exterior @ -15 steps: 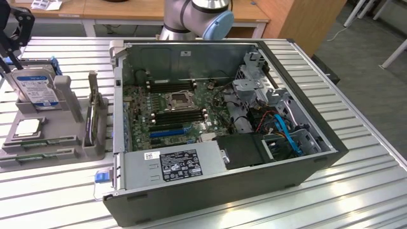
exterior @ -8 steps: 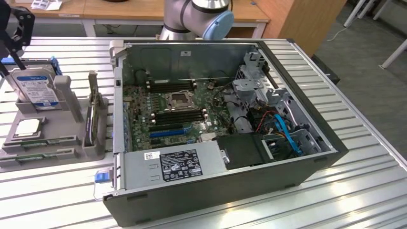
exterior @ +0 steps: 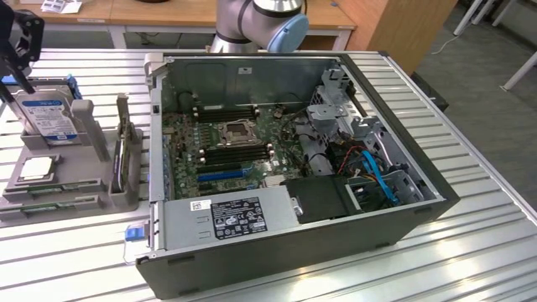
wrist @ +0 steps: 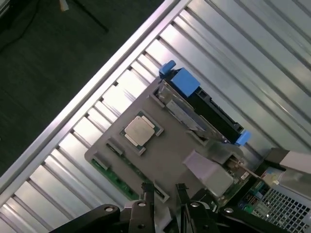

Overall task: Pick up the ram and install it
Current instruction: 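Pick up the ram and move it above insertion slot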

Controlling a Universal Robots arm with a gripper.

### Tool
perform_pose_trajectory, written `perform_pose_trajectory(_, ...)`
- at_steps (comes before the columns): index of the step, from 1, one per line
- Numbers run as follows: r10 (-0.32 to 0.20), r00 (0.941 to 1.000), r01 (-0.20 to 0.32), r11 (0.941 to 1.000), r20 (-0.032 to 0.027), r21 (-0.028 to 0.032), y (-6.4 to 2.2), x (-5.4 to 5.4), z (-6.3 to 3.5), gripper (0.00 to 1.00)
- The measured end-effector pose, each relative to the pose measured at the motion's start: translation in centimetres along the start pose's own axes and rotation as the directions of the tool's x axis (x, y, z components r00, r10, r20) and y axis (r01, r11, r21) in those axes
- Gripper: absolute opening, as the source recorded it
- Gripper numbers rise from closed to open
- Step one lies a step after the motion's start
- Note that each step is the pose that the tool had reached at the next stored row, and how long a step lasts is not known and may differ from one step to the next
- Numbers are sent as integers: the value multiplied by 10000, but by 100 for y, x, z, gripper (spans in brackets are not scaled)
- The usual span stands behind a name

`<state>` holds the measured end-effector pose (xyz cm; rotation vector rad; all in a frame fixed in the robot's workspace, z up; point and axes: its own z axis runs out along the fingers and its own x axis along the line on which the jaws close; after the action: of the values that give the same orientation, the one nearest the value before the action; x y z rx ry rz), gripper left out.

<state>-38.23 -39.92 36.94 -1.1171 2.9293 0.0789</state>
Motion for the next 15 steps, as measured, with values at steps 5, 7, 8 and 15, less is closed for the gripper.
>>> perform_pose_trajectory(5,-913,9958,913,9958,-40,-23,-1,1,33,31)
perform_pose_trajectory(7,-1271,9919,1271,9919,-56,-34,-2,1,47,31)
perform_pose_trajectory(8,-1449,9894,1448,9894,-64,-39,-2,1,55,31)
perform_pose_trajectory(15,-2694,9630,2694,9630,-113,-79,-5,3,121,31)
